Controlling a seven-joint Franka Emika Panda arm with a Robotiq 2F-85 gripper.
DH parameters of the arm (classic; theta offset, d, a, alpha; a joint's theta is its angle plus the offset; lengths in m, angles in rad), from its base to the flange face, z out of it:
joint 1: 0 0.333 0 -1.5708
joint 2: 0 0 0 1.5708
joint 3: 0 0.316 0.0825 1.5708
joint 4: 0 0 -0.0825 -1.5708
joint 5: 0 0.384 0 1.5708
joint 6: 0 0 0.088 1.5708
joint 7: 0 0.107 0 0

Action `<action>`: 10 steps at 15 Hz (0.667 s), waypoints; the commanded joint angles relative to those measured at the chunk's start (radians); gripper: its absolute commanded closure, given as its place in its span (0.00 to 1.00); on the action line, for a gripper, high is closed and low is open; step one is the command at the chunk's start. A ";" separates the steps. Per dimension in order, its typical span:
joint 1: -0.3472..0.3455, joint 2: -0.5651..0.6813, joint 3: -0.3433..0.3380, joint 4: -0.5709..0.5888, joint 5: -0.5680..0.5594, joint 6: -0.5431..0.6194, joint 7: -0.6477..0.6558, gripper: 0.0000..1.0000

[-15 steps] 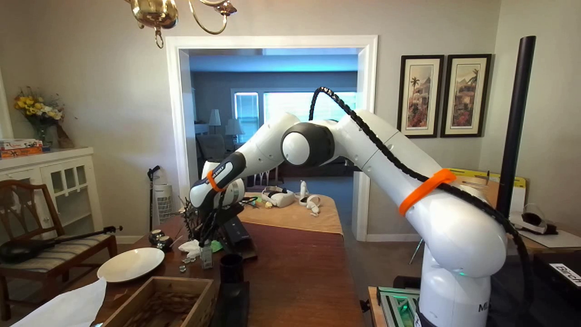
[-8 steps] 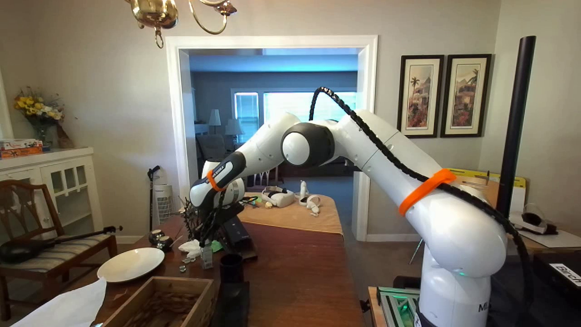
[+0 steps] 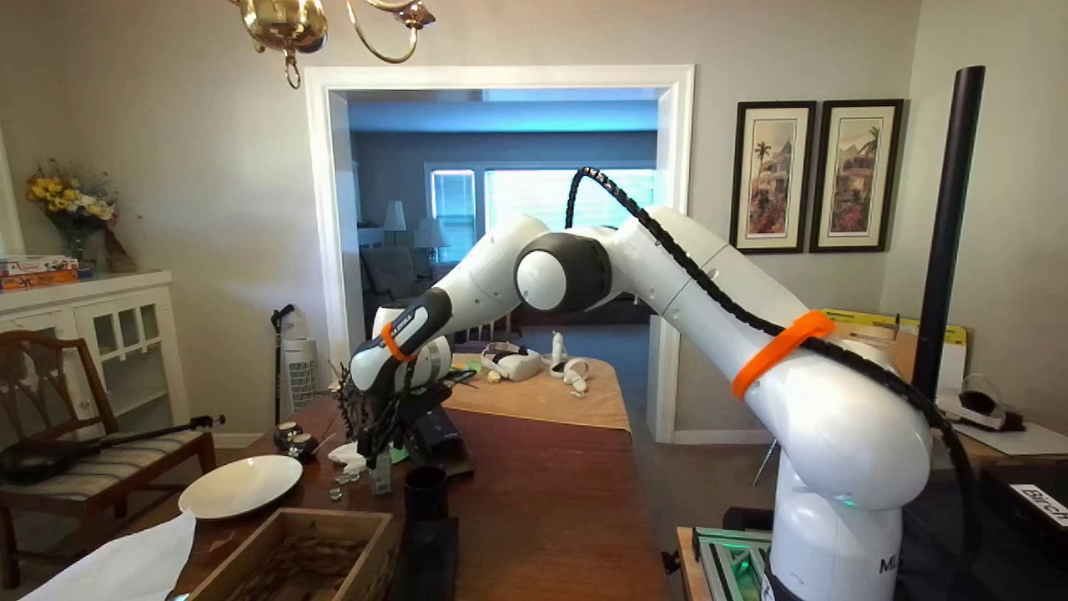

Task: Put the lid on top of the glass jar.

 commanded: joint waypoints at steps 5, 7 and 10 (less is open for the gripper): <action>-0.003 0.005 0.001 0.009 -0.011 -0.010 -0.001 0.00; -0.005 -0.021 0.003 -0.015 -0.008 0.006 -0.005 0.00; -0.016 -0.072 0.013 -0.059 0.002 0.012 -0.020 0.00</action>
